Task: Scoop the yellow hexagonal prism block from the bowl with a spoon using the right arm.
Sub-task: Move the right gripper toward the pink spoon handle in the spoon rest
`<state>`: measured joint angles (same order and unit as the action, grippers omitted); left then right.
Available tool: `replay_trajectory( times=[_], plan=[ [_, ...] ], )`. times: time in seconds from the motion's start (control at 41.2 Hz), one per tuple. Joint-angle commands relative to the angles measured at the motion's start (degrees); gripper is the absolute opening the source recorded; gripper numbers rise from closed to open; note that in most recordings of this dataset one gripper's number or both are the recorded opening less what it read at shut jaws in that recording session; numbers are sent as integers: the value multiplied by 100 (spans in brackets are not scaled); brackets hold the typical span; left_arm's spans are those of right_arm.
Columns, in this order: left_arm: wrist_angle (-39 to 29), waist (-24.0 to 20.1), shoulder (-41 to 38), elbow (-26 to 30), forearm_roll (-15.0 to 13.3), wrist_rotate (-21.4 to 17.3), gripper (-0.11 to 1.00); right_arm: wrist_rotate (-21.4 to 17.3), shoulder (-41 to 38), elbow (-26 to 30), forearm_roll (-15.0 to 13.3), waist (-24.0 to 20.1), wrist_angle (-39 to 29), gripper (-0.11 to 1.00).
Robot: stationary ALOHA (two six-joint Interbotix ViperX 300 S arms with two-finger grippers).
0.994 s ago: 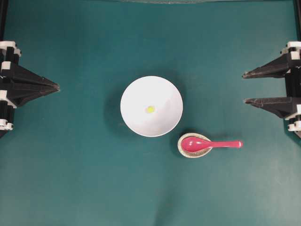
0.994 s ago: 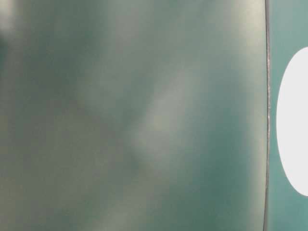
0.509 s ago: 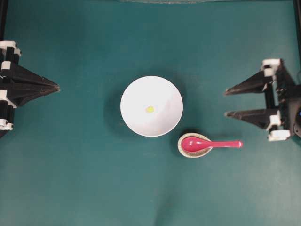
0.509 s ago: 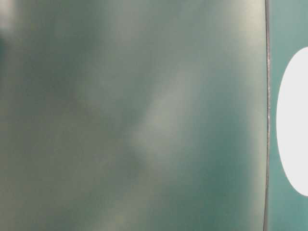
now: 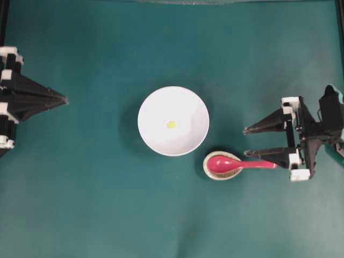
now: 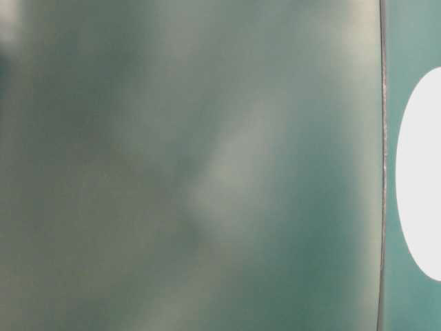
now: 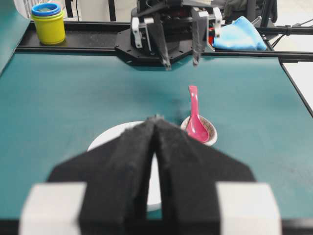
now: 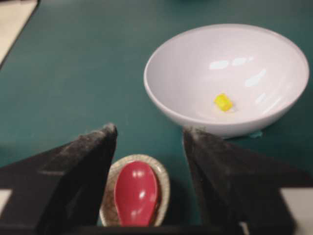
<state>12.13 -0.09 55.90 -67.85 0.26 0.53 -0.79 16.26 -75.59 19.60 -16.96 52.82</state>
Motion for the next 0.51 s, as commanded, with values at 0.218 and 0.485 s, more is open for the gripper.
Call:
replay_trajectory(
  times=[0.218, 0.485],
  plan=[
    [0, -9, -26, 158, 18, 0, 0, 9, -1028, 44, 686, -958, 1090, 60],
    [0, -9, -26, 158, 18, 9, 0, 9, -1617, 53, 923, -1274, 1283, 60]
  ],
)
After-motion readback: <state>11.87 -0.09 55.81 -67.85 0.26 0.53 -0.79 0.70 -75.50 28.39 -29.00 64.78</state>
